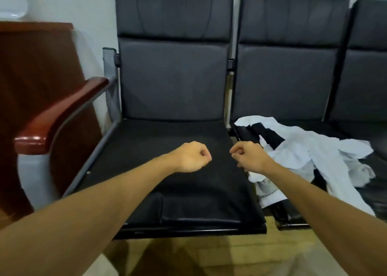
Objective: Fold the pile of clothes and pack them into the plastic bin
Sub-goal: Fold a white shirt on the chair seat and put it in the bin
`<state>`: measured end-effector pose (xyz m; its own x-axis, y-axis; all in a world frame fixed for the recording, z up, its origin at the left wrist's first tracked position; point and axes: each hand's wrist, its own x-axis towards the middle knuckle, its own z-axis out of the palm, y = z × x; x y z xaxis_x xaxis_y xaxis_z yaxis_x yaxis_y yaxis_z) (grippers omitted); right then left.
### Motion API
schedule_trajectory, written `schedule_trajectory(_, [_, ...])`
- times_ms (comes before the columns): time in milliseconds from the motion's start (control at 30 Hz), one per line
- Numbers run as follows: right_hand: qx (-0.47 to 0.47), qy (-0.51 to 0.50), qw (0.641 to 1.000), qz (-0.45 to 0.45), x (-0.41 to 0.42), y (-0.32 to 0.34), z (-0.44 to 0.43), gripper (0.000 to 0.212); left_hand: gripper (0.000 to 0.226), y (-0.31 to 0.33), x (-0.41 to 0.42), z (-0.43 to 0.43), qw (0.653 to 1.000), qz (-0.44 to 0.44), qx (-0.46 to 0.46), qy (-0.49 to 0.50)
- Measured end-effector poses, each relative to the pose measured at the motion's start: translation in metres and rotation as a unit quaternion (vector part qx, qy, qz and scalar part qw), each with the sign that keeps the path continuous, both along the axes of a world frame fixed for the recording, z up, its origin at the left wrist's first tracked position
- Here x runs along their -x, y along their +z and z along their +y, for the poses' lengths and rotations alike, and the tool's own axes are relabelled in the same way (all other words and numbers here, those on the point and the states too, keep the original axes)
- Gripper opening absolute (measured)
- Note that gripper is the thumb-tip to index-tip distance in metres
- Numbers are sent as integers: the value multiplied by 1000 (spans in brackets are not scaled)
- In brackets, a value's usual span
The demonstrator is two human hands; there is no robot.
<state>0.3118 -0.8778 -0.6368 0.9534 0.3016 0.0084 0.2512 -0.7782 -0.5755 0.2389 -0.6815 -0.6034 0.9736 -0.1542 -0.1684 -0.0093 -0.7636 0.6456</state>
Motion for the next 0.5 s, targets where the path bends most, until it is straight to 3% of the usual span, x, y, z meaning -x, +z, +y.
schedule_trajectory(233, [-141, -154, 974, -89, -12, -20, -78, 18, 26, -31, -63, -76, 995, 27, -30, -93])
schedule_trajectory(500, [-38, -280, 959, -3, -24, -41, -133, 35, 27, -85, -106, -146, 998, 29, -6, -52])
